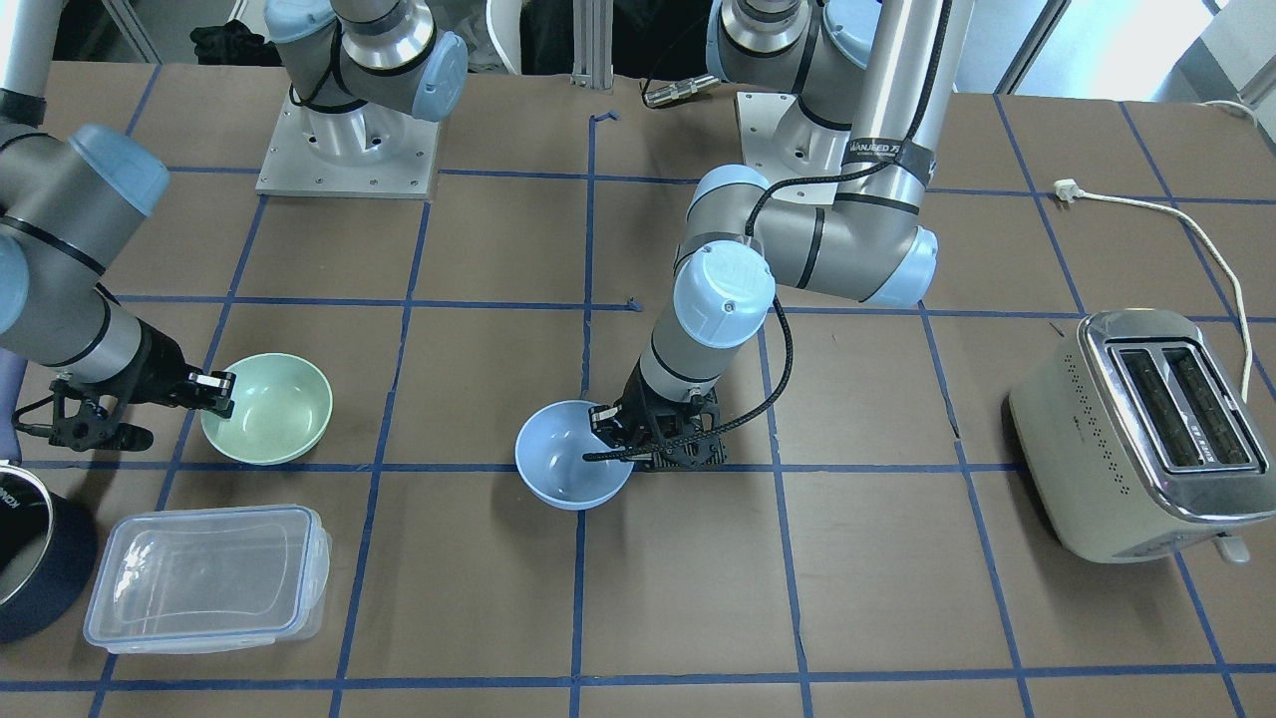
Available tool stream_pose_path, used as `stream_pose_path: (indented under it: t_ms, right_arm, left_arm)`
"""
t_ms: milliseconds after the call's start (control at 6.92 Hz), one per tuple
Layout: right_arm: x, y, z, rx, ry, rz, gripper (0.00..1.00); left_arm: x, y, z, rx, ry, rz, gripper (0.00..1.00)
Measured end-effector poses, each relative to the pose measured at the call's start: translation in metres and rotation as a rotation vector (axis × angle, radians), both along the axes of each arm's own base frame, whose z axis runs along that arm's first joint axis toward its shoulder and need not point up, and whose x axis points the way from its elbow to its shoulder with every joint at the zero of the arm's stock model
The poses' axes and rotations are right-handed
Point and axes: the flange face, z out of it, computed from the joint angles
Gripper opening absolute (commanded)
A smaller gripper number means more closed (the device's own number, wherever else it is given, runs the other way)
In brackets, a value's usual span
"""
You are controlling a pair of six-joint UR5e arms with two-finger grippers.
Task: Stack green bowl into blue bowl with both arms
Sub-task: 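Slide blue bowl toward table center with left gripper while right lifts green bowl, then carry green bowl over blue bowl with right gripper while left withdraws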
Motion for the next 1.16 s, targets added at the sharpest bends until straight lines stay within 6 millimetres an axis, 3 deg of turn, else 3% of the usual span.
stream_pose_path:
  t_ms: [289, 578, 867, 1157]
  right_arm:
    - [-0.003, -0.011, 0.042, -0.014, -0.016, -0.001, 0.0]
    - [0.003, -0.021, 0.067, -0.042, -0.062, -0.004, 0.0]
    - [0.025, -0.026, 0.08, -0.085, -0.119, -0.002, 0.0]
    - [0.082, -0.034, 0.085, -0.108, -0.151, -0.041, 0.0]
  left_arm:
    - [-0.001, -0.003, -0.006, 0.004, -0.003, -0.003, 0.72]
    - [0.007, -0.012, 0.016, -0.041, -0.007, -0.028, 0.84]
    - [0.055, -0.02, 0.058, -0.067, -0.071, -0.114, 0.86]
    - [0.12, -0.003, 0.121, -0.032, -0.181, -0.205, 0.89]
